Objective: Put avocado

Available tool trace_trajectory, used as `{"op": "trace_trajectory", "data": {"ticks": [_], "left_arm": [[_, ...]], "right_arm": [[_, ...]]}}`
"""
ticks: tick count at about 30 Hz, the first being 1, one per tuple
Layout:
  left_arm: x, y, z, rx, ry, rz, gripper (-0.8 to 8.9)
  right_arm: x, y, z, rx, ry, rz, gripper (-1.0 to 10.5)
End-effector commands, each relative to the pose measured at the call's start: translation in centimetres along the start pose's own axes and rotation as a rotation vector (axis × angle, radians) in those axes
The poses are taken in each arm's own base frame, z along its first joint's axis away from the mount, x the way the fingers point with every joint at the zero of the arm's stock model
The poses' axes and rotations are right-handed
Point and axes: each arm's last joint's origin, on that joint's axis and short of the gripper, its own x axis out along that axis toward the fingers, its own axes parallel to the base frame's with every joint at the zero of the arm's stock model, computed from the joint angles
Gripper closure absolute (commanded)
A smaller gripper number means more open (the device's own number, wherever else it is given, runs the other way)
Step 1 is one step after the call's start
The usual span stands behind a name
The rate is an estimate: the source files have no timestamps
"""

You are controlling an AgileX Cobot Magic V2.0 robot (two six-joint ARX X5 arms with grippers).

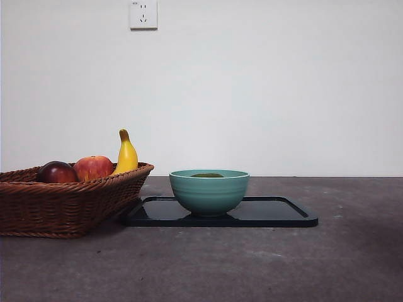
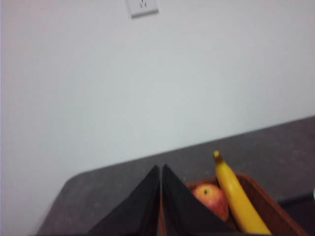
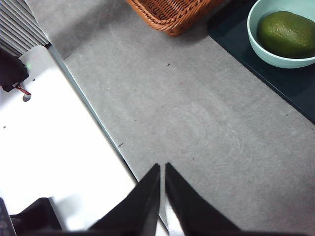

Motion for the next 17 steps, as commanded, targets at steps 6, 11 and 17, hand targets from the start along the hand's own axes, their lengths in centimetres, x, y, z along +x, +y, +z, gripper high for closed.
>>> {"op": "trace_trajectory", "data": {"ticks": [6,11,17], "left_arm": [[-0.2,-1.1,-5.7,-0.04,0.085,-0.007,8.07],[-0.3,-1.6,-7.9,-0.053,0.124,-0.014,8.07],[-0.5,-1.8,-9.2,-0.056,0.148,-0.017,8.07]], "right_arm": [[0.0,0.2,0.3,-0.001,-0.009,0.008,9.4],[0.0,0.2,0.3,-0.001,-0.009,0.008,9.4],[0.0,0.2,0.3,-0.001,-0.01,0.008,9.4]]}}
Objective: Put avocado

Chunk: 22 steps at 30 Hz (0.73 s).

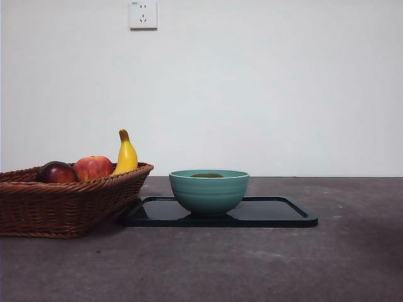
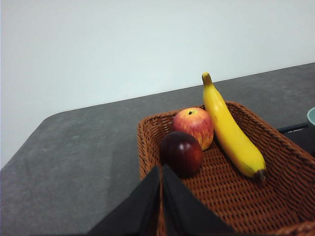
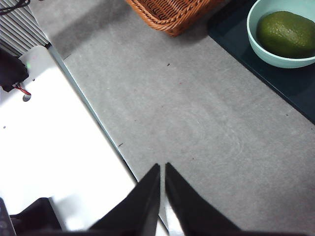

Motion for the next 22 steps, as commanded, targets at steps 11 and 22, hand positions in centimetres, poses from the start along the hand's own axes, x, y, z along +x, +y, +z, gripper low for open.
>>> {"op": "trace_trajectory", "data": {"ticks": [11,22], "left_arm": [[0.0,-0.3,-2.1,-0.052,0.163,-0.017,8.07],[0.0,-0.3,-2.1,-0.08,0.162,-0.015,8.07]], "right_arm": [[0.0,0.2,0.3,-0.001,-0.009,0.008,9.4],[0.0,0.2,0.3,-0.001,-0.009,0.008,9.4]]}}
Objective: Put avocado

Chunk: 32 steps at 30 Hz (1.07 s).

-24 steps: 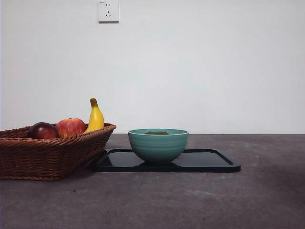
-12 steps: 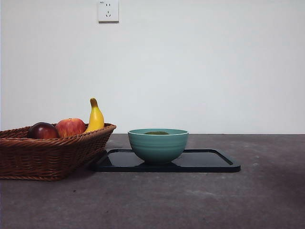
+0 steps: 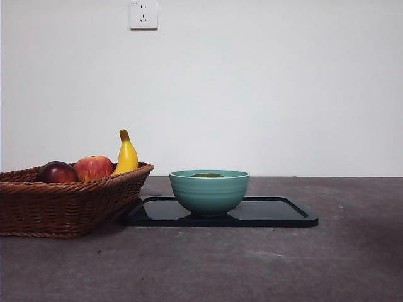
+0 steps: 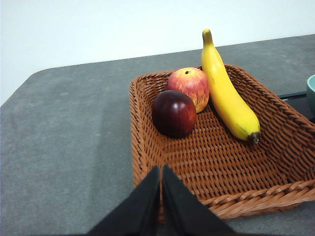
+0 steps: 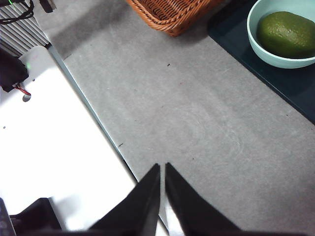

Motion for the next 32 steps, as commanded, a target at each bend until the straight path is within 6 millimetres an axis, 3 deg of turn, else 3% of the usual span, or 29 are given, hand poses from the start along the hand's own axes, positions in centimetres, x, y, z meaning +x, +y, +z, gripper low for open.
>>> {"op": "trace_trajectory", "data": {"ticks": [1,16,19,23,27,32], "left_arm": [[0.2,0.0,-0.8,-0.015,0.027,0.001,8.07],[0.2,0.0,-0.8,-0.015,0.027,0.001,8.07],[0.2,0.0,-0.8,-0.015,0.027,0.001,8.07],[0.2,0.0,-0.8,-0.015,0.027,0.001,8.07],[0.2,0.0,-0.8,-0.015,0.027,0.001,8.07],[0.2,0.0,-0.8,-0.015,0.027,0.001,8.07]], "right_arm": [[0.0,0.2,0.3,0.0,-0.009,0.008,9.4],[-0.3,-0.1,0.3,-0.044,-0.035,-0.02,9.4],[-1.3,-0.9,0.6,-0.078,-0.126,-0.098,9.4],[-3.2,-2.7,0.8,-0.041,-0.381,-0.224,9.4],[-4.5,-4.7,-1.2,0.032,-0.566,-0.387,9.4],[-3.9,-7.2,-6.8,0.059,-0.805,-0.65,9.4]]}}
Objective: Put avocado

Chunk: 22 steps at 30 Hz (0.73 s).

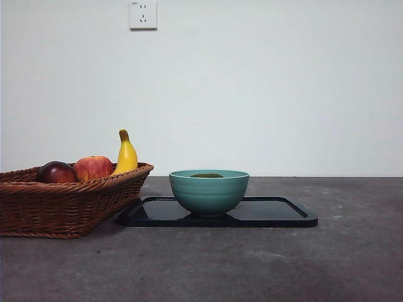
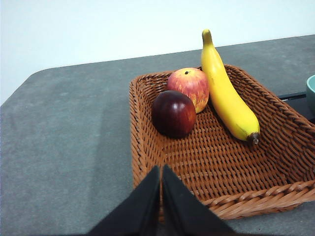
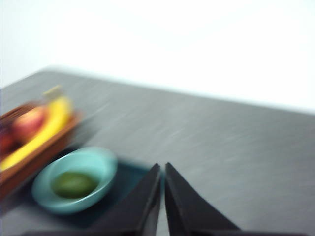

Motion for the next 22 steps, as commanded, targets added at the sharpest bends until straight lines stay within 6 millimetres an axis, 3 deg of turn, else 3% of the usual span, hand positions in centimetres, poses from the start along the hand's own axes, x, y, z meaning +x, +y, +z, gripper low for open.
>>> {"op": "trace_trajectory", "data": {"ticks": [1,13,22], "left_arm": [[0.2,0.0,-0.8,-0.015,0.027,0.001,8.07],[0.2,0.0,-0.8,-0.015,0.027,0.001,8.07],[0.2,0.0,-0.8,-0.015,0.027,0.001,8.07]], "right_arm": [[-0.4,-0.6,-2.1,-0.001,-0.071,-0.061,9.4],[-0.6,-1.8,-10.8,-0.008,-0.162,-0.277,9.4],[-0.4,-2.0,-13.6,0.002,-0.135,-0.319,9.4]]}}
